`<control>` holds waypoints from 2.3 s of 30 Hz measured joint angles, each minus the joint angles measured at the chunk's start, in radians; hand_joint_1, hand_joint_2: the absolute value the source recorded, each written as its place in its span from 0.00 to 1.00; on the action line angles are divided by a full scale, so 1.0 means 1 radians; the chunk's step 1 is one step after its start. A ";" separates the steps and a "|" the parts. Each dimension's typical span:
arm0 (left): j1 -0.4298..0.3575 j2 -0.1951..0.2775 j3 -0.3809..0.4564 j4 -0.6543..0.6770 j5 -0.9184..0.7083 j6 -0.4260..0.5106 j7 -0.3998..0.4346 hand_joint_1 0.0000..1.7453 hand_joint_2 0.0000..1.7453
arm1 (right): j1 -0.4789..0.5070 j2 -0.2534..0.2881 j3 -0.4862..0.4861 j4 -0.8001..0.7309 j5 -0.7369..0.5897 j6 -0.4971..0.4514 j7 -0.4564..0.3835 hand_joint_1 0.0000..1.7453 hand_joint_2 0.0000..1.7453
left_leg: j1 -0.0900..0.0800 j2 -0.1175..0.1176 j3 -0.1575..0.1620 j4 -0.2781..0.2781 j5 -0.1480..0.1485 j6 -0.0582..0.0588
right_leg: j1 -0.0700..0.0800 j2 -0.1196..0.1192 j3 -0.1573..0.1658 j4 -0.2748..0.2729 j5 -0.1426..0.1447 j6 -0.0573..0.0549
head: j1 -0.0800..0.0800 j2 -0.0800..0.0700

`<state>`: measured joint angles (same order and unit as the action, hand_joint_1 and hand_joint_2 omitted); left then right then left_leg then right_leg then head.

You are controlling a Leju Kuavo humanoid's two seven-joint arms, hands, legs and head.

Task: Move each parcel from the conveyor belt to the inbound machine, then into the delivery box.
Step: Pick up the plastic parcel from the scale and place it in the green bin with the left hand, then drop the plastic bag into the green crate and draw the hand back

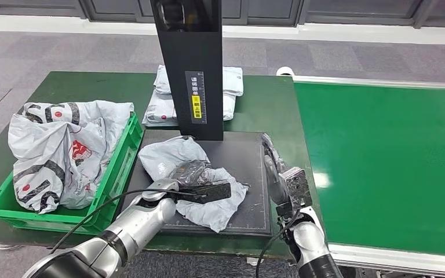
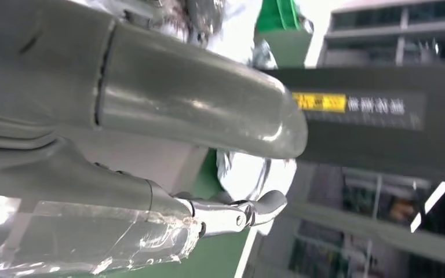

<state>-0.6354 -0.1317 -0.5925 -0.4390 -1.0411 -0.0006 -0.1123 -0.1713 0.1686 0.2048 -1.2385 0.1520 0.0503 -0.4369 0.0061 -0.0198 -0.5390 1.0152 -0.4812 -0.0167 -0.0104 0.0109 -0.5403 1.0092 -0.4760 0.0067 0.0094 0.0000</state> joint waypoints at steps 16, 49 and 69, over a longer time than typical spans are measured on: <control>0.126 0.057 0.267 -0.556 -0.339 0.696 0.051 1.00 1.00 | 0.066 -0.002 -0.034 -0.063 -0.051 -0.008 0.000 0.00 0.00 | 0.001 0.002 -0.024 0.000 0.006 -0.003 | 0.001 0.004 -0.030 0.002 0.006 -0.002 | 0.000 0.000; 0.071 0.418 0.199 -0.596 -0.527 0.610 0.674 1.00 1.00 | 0.081 -0.006 -0.009 -0.057 -0.057 -0.021 0.009 0.00 0.00 | 0.004 0.008 -0.032 0.000 0.013 -0.009 | 0.004 0.008 -0.042 0.004 0.013 -0.008 | 0.000 0.000; -0.066 0.247 0.665 -0.070 -0.230 0.481 0.233 0.00 1.00 | 0.030 -0.025 -0.009 -0.050 -0.067 0.033 0.056 0.00 0.00 | 0.004 0.008 -0.033 0.000 0.015 -0.010 | 0.006 0.008 -0.044 0.004 0.015 -0.010 | 0.000 0.000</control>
<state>-0.7015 0.1153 0.0722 -0.5090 -1.2713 0.4806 0.1209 -0.1414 0.1432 0.1961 -1.2885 0.0850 0.0832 -0.3814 0.0103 -0.0119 -0.5722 1.0151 -0.4665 -0.0272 -0.0048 0.0188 -0.5844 1.0131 -0.4606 -0.0033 0.0093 0.0000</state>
